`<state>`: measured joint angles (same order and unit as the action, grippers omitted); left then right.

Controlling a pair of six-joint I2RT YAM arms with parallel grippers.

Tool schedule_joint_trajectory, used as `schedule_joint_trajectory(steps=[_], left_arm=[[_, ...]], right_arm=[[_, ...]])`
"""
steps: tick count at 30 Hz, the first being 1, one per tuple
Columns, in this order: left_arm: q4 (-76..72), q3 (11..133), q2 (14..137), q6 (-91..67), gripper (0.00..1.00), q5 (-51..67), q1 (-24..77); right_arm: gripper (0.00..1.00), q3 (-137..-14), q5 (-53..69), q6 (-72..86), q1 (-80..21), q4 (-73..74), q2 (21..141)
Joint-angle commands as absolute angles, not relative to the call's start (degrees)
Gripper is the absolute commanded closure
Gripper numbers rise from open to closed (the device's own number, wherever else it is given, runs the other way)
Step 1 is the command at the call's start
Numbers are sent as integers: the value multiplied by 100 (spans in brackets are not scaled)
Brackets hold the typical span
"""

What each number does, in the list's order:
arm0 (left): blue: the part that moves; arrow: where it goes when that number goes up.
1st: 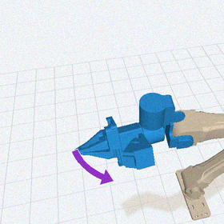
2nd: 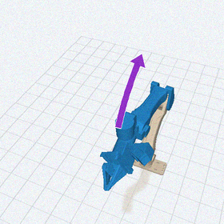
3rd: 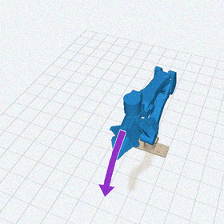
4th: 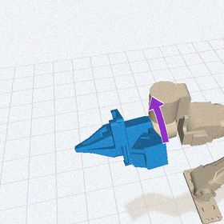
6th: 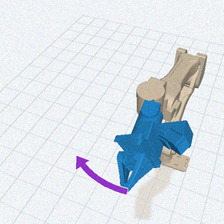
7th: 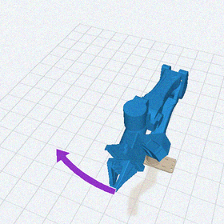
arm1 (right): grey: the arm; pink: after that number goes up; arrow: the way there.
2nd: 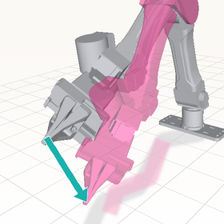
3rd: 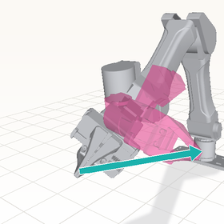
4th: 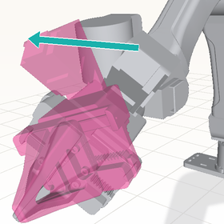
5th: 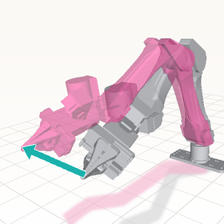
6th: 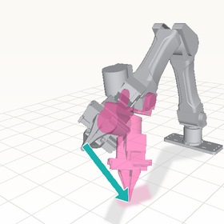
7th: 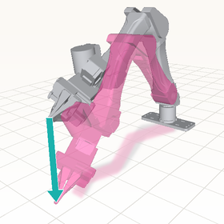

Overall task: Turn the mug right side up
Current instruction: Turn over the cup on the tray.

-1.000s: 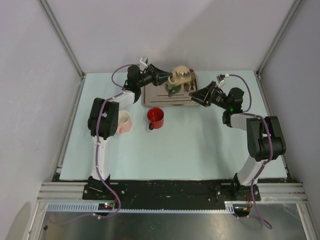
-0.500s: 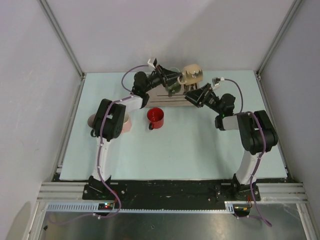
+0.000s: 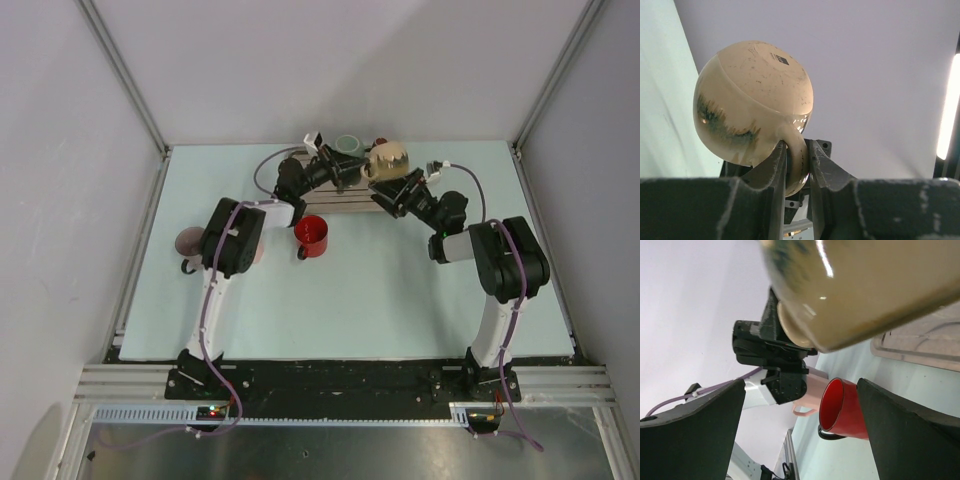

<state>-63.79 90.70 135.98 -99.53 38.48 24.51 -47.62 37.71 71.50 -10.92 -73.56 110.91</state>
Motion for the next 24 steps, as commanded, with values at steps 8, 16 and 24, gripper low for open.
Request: schedule_joint_trajectory(steps=[8,16,24], left_arm=[[-7486,9429,13729,-10261,100,3560,2555],[-7506,9343,13828,-10216,100,3587,2586],[-7506,9328,13844,-10200,100,3586,2690]], right_arm=[[5,-4746,3571,7340,-983,-8626,11050],[10,-4792,3598,7203,-707,-8613,11252],[12,-4833,3730,7261,-492,-8618,11355]])
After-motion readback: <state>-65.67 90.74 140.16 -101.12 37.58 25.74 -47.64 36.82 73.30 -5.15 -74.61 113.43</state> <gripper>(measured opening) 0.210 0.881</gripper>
